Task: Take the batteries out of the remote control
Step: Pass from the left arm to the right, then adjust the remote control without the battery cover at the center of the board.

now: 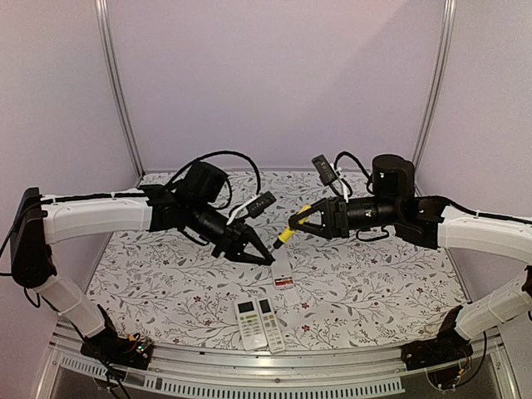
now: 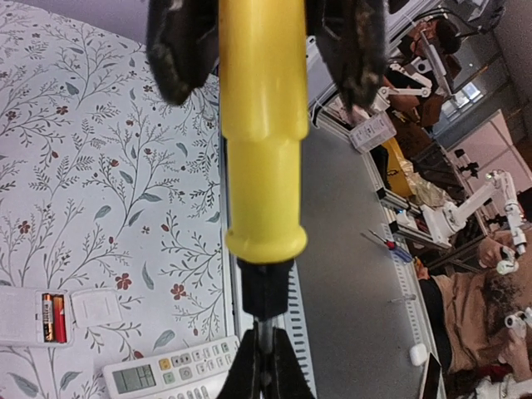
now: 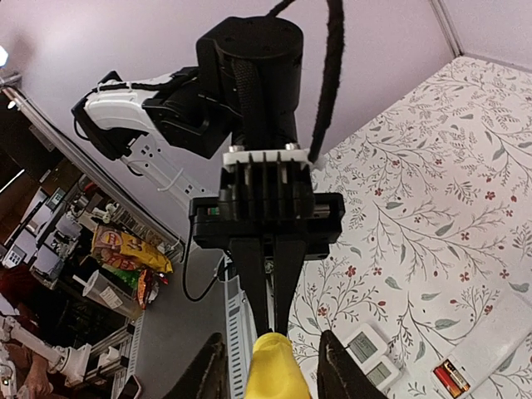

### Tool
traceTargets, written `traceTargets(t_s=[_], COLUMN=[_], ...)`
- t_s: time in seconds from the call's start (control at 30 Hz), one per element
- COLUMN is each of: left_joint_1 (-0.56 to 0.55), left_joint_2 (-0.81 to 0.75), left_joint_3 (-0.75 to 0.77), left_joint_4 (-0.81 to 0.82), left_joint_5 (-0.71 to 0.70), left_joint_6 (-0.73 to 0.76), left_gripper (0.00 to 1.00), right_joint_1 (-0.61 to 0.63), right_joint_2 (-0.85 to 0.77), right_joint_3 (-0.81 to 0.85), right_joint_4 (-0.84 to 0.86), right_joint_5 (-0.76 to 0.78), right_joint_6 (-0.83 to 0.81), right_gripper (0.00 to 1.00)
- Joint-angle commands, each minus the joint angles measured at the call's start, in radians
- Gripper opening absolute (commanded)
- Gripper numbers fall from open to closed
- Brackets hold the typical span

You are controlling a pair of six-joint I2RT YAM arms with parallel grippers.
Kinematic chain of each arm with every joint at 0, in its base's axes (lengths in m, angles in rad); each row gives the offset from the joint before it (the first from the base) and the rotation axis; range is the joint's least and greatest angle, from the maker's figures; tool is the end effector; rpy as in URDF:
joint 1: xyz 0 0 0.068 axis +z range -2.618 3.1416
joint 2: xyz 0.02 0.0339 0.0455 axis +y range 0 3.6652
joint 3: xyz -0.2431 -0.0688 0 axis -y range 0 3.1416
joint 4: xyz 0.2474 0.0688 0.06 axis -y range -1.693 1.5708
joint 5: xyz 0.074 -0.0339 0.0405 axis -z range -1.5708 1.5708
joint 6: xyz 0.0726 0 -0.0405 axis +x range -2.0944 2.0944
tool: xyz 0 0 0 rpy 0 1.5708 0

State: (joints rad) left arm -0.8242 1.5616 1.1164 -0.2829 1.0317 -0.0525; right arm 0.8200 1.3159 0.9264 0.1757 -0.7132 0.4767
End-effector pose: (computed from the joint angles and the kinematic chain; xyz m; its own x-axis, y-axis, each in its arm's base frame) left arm 0.1919 -0.2992 0.2302 -0.4939 0.4942 -0.7154 0.7870 -0.0957 -0.6095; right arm 0.1947 0.2783 0.2830 -0.5825 -0.1156 -0.8046 -0.8124 0.1143 0.5717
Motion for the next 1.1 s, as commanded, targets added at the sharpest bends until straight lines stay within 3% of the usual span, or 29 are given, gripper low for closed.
traceTargets(t_s=[0.0, 0.17, 0.2, 0.27, 0.33, 0.43, 0.6, 0.73, 1.07], left_joint_1=[-0.003, -0.003, -0.002, 0.003, 0.015, 0.07, 0.182, 0.2, 0.197], left_joint_2=[-0.017, -0.017, -0.019, -0.032, -0.055, -0.086, -0.111, -0.074, 0.14], left_joint_3=[-0.012, -0.012, -0.012, -0.012, -0.018, -0.033, -0.053, -0.012, 0.147], left_joint_4=[0.004, 0.011, 0.013, 0.026, 0.041, 0.074, 0.148, 0.096, -0.057], left_joint_5=[0.013, -0.021, -0.042, -0.1, -0.182, -0.328, -0.479, -0.569, -0.672], left_joint_6=[0.007, -0.003, -0.006, -0.016, -0.028, -0.061, -0.165, -0.191, -0.235], left_gripper=[0.0, 0.01, 0.08, 0.36, 0.57, 0.72, 0.79, 0.79, 0.8], right_joint_1=[0.008, 0.007, 0.007, 0.007, 0.007, 0.006, 0.012, 0.026, 0.169], right_joint_2=[0.009, -0.008, -0.016, -0.033, -0.057, -0.099, -0.112, -0.065, 0.059], right_joint_3=[0.011, -0.009, -0.016, -0.033, -0.063, -0.109, -0.112, -0.066, -0.044], right_joint_4=[0.056, 0.059, 0.059, 0.059, 0.062, 0.064, -0.06, -0.217, -0.271], right_joint_5=[-0.032, 0.002, 0.021, 0.079, 0.182, 0.345, 0.602, 0.78, 0.933], right_joint_6=[0.013, 0.013, 0.013, 0.013, 0.013, 0.013, 0.019, 0.056, 0.263], right_gripper=[0.29, 0.09, 0.07, 0.01, 0.0, 0.0, 0.0, 0.0, 0.0])
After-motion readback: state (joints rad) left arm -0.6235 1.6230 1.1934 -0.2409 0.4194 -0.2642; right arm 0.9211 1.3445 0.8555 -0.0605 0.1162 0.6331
